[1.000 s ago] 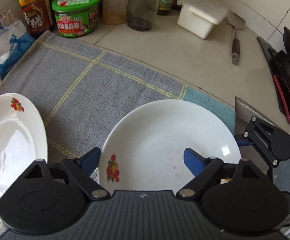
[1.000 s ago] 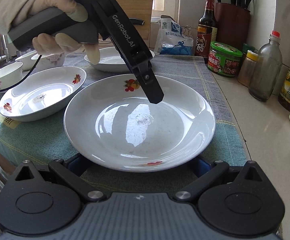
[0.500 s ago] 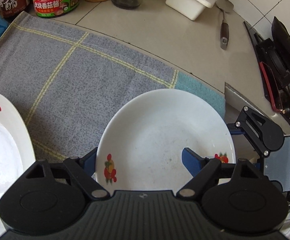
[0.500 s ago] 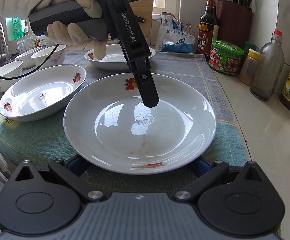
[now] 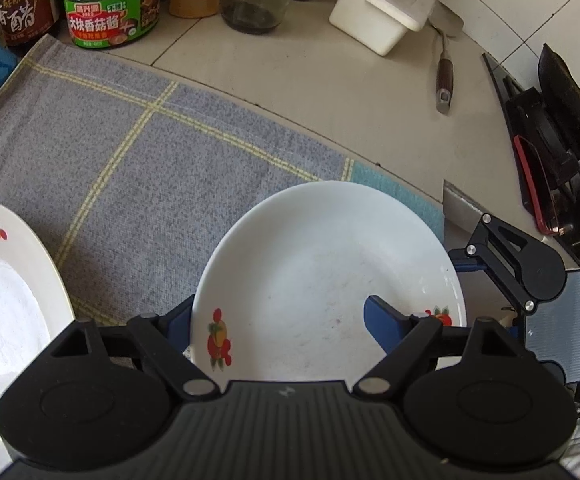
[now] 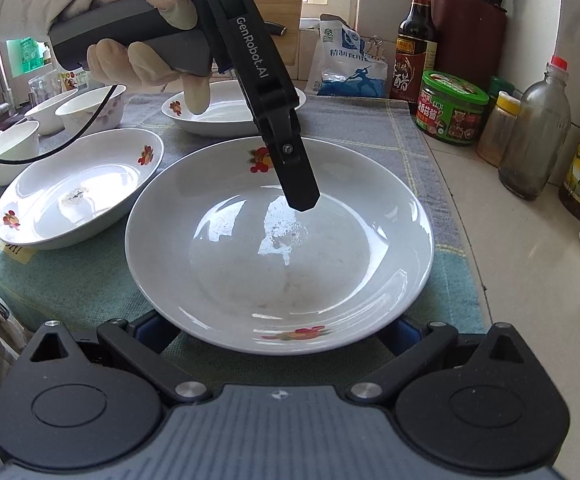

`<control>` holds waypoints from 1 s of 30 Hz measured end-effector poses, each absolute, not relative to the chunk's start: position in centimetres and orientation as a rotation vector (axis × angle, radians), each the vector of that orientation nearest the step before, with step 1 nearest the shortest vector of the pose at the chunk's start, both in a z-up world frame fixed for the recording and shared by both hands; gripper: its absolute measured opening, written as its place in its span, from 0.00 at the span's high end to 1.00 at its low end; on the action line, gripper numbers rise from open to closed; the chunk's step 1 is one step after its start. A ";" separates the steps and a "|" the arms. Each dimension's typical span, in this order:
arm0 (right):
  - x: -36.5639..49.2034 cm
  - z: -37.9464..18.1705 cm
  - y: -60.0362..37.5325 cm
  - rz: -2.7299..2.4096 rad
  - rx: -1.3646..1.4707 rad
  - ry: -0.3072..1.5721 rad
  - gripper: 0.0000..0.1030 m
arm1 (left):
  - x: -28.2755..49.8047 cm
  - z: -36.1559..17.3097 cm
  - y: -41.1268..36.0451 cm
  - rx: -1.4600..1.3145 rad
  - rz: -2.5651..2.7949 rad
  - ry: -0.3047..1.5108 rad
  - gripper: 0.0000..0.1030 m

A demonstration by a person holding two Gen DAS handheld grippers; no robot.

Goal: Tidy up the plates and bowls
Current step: 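Lift the stained white plate off the towel with the left gripper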

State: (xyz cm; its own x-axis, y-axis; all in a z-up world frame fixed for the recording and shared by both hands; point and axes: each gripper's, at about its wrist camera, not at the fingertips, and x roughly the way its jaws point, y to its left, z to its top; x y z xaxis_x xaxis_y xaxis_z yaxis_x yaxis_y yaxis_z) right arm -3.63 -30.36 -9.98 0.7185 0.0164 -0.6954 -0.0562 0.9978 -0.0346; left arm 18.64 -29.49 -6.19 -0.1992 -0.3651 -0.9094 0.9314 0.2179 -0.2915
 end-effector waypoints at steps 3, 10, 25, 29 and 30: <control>-3.1 -9.6 -31.1 0.044 -0.047 0.762 0.00 | 19.1 -5.9 -30.0 0.627 -1.324 1.224 0.17; -1.1 -9.1 -33.2 0.037 -0.078 0.760 0.00 | 21.0 -5.6 -31.6 0.598 -1.325 1.196 0.17; 3.0 -9.9 -37.0 0.029 -0.075 0.758 0.00 | 24.8 -6.2 -35.3 0.560 -1.297 1.153 0.17; 3.6 -10.2 -37.5 0.026 -0.077 0.762 0.00 | 25.3 -6.6 -35.9 0.563 -1.290 1.149 0.17; 3.7 -10.2 -37.5 0.024 -0.076 0.762 0.00 | 25.3 -6.7 -36.0 0.562 -1.285 1.146 0.17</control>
State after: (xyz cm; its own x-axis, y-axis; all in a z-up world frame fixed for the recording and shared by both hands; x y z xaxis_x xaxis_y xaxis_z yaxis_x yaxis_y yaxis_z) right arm 3.65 -37.54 -10.21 0.7232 -0.0055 -0.6906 -0.0496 0.9970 -0.0599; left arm 25.31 -36.02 -6.71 -0.1189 -0.4461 -0.8871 0.9324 0.2570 -0.2542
